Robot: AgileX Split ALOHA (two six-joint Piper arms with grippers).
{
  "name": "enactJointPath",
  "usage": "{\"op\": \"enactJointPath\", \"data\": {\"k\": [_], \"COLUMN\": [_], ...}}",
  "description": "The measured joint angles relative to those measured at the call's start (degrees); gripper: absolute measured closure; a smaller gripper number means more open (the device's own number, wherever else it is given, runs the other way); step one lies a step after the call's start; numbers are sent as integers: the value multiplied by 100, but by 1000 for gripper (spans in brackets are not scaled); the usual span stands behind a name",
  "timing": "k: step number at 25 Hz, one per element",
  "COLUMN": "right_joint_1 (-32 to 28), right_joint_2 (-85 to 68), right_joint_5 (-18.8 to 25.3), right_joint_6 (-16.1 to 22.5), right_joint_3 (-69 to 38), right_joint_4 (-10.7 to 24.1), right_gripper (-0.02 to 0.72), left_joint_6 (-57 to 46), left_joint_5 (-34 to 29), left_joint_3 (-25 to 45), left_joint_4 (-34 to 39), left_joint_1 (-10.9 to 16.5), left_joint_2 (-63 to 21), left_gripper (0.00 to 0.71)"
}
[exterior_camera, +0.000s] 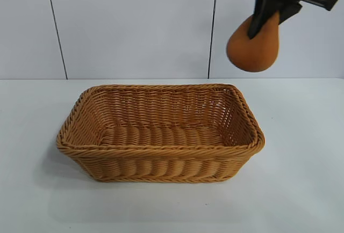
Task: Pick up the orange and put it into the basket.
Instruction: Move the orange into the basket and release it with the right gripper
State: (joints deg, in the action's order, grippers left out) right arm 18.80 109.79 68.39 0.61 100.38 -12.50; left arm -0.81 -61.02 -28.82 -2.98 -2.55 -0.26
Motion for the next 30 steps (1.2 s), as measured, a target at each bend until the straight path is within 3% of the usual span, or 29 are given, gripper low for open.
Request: {"op": "enactJointPath", "data": {"k": [6,10,16,26,28,30], "right_joint_1": [1057,1441,1470,1470,1470,1470], "right_joint_2": [10,127,785,1810,1797,1756], "right_joint_5": [-421,-602,-638,-1008,-1012,-1019], "right_joint_6": [75,179,279,198,165,151], "right_joint_3": [0,6,6,6,6,6], "right_joint_4": [-11,57,194,33,20,20], "right_gripper": [681,681,681,677,630,535], "left_joint_6": [0,0,0,0,0,0], "left_joint_5": [0,0,0,0,0,0], "left_joint_3": [0,0,0,0,0,0], "left_joint_4": [0,0,0,0,0,0], "left_joint_1": [0,0,0,0,0,0], "left_joint_2": [0,0,0,0,0,0], "left_gripper": [44,44,44,44,44,44]}}
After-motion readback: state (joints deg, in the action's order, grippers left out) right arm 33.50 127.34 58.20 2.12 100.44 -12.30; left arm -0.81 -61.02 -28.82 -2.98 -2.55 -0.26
